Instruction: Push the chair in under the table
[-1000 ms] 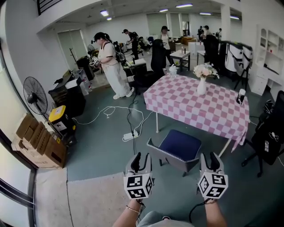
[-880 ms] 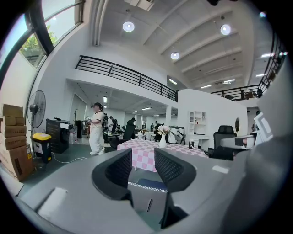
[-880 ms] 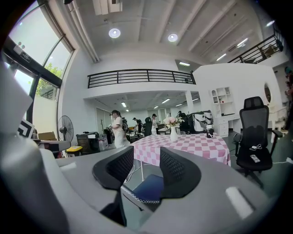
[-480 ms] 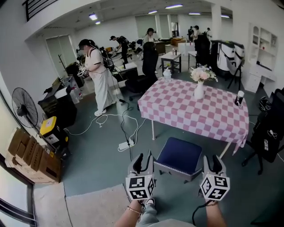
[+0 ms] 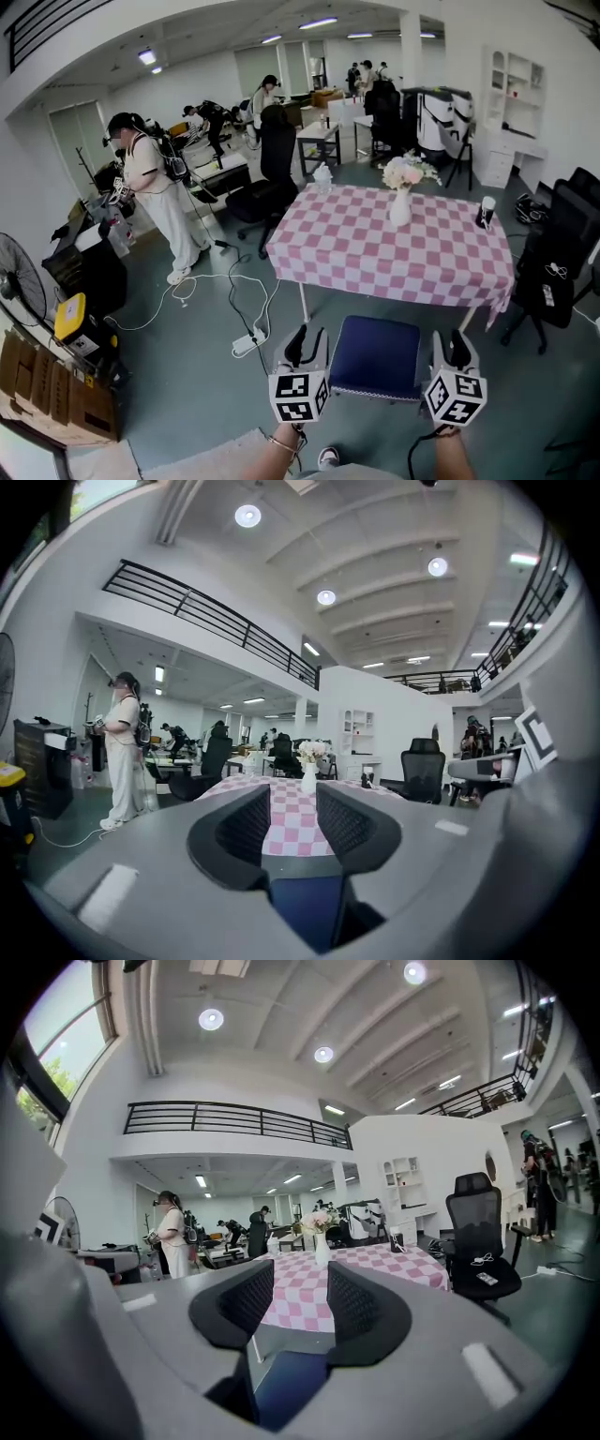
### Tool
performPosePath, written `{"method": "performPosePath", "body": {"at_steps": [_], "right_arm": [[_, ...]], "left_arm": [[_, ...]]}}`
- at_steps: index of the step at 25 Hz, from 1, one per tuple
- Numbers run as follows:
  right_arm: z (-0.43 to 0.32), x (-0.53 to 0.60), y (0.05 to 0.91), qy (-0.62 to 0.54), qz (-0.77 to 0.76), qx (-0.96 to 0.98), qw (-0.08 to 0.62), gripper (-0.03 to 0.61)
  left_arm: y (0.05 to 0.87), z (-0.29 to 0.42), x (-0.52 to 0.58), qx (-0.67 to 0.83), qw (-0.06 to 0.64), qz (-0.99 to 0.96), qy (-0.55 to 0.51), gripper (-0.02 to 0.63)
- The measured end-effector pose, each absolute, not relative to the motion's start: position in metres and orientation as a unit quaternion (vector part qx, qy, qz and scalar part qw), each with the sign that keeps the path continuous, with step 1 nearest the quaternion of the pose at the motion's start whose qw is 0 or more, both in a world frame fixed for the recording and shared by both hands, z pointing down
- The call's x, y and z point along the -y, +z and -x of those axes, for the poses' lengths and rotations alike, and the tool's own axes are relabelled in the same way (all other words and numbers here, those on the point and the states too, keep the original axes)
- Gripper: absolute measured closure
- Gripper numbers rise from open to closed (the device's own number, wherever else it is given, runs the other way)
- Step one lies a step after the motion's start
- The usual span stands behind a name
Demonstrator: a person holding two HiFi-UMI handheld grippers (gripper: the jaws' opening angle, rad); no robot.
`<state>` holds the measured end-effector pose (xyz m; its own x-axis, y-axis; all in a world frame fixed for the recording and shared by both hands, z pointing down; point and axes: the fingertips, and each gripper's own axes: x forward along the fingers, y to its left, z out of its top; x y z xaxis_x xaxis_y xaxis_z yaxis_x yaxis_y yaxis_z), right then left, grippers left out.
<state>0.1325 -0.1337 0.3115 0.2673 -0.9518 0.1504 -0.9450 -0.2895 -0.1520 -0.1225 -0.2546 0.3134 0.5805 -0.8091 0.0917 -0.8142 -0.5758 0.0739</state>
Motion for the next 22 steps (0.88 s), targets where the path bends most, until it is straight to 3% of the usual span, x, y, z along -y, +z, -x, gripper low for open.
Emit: {"method": "performPosePath", "body": {"at_steps": [22], "right_arm": [[-0.129, 0.139, 0.335, -0.128, 0.818, -0.560, -0.018, 0.416]], "left_arm": [[0.344, 0.091, 0.290, 0.378, 0.080, -0.920, 0.056, 0.471]]}}
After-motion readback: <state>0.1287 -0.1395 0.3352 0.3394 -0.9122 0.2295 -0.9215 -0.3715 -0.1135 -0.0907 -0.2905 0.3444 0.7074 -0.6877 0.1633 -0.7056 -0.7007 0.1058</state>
